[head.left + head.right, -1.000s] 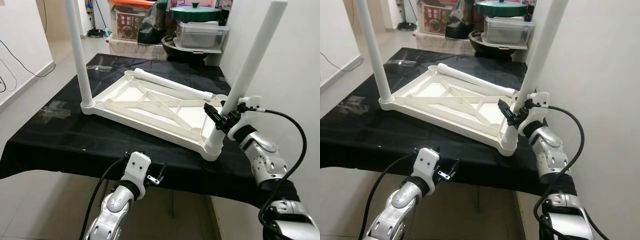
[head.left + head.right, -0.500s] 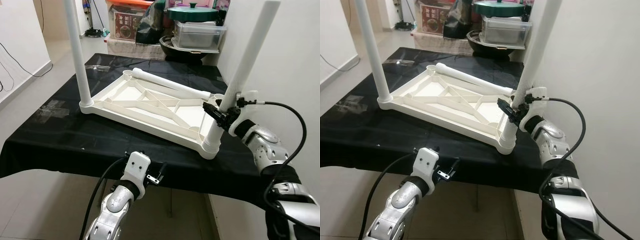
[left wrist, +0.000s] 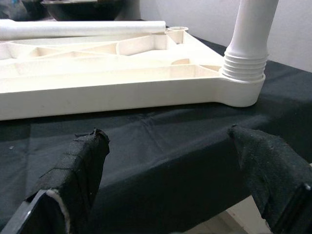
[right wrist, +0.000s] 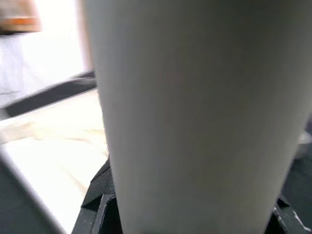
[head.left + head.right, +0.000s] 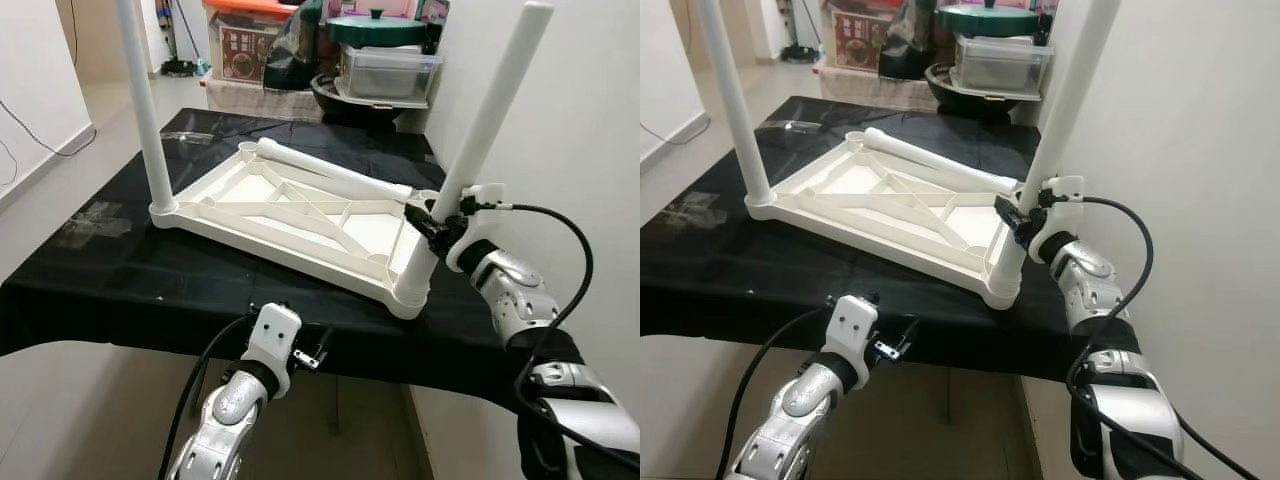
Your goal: Building children table
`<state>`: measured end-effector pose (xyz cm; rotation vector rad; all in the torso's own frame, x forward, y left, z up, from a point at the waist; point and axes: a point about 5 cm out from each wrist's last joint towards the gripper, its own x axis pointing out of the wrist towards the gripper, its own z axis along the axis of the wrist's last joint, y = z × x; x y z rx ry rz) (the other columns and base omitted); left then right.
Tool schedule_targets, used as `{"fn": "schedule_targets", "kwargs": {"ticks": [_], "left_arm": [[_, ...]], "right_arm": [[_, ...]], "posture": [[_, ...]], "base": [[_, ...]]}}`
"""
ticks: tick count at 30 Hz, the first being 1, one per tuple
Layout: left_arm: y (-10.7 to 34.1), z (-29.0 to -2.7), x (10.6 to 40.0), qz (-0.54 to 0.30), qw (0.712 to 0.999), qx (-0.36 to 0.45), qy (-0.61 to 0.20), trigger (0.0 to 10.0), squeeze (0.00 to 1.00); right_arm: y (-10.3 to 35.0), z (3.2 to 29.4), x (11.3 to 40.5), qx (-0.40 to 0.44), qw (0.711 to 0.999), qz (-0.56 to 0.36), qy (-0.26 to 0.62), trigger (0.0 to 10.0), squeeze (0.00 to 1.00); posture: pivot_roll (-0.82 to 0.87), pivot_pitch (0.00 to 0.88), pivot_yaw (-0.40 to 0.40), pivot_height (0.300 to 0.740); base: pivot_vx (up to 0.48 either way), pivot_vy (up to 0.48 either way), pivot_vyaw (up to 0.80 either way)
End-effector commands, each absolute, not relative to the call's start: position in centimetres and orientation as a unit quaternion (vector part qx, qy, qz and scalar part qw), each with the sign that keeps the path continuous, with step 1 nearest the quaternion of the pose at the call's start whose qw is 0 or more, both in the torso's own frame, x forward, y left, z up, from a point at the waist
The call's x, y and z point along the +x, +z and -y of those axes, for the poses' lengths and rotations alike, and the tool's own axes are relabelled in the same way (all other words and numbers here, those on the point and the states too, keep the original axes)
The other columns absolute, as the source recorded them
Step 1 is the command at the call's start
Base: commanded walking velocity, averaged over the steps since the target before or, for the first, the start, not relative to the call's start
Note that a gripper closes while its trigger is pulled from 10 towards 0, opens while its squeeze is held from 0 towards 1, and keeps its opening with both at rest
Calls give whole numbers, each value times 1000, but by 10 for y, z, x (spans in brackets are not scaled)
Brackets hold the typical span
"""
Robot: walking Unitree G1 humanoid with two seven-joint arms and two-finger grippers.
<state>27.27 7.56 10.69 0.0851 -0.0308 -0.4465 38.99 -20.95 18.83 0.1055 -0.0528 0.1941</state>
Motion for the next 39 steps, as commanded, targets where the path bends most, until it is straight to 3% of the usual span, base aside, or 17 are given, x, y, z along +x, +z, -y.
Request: {"fn": "schedule_targets", "kwargs": {"ticks": [1,2,4,6,8,10,14,17,20,21,27,28,31,32,39], "left_arm": [[104,-75,271,10,973,47,-225,10000,0],[104,-75,271,10,973,47,-225,10000,0],[104,-76,272,9,973,48,-226,10000,0],[104,-76,272,9,973,48,-226,10000,0],[104,-76,272,9,973,49,-226,10000,0],[104,-76,272,9,973,49,-226,10000,0],[104,-76,272,8,973,50,-226,10000,0],[104,-76,272,8,973,50,-225,10000,0],[104,-76,272,8,973,50,-225,10000,0],[104,-76,272,8,973,50,-225,10000,0],[103,-75,272,7,973,49,-225,10000,0],[103,-75,272,7,973,48,-225,10000,0],[103,-75,272,6,973,47,-225,10000,0],[103,-75,272,6,973,47,-226,10000,0],[103,-75,271,6,973,47,-227,10000,0]], "right_arm": [[161,221,384,46,998,-28,-27,0,0],[161,221,384,46,998,-28,-27,0,0],[148,225,375,44,979,-48,-191,0,0],[148,225,375,44,979,-48,-191,0,0],[146,216,367,76,951,-46,-296,0,0],[146,216,367,76,951,-46,-296,0,0],[154,174,371,148,928,-51,-338,0,0],[160,151,375,158,935,-50,-312,39,0],[160,148,376,153,940,-49,-301,39,0],[160,146,376,135,947,-47,-287,10000,0],[161,151,370,88,962,-20,-259,10000,0],[161,156,368,76,964,-5,-253,10000,1000],[160,166,365,68,969,12,-238,10000,1000],[161,172,365,68,973,22,-220,10000,0],[169,190,365,54,983,54,-168,10000,0]], "posture": [[151,0,-104,740],[151,0,-104,740],[148,0,-97,740],[148,0,-97,740],[149,0,-96,740],[149,0,-96,740],[158,0,-101,740],[154,0,-103,740],[154,0,-103,740],[151,0,-103,740],[147,0,-100,740],[147,0,-100,740],[144,0,-100,740],[144,0,-100,740],[139,0,-95,740]], "base": [[0,0,0],[0,0,0],[0,0,0],[0,0,0],[0,0,0],[0,0,0],[0,0,0],[0,0,0],[0,0,0],[0,0,0],[0,0,0],[0,0,0],[0,0,0],[0,0,0],[0,0,0]]}}
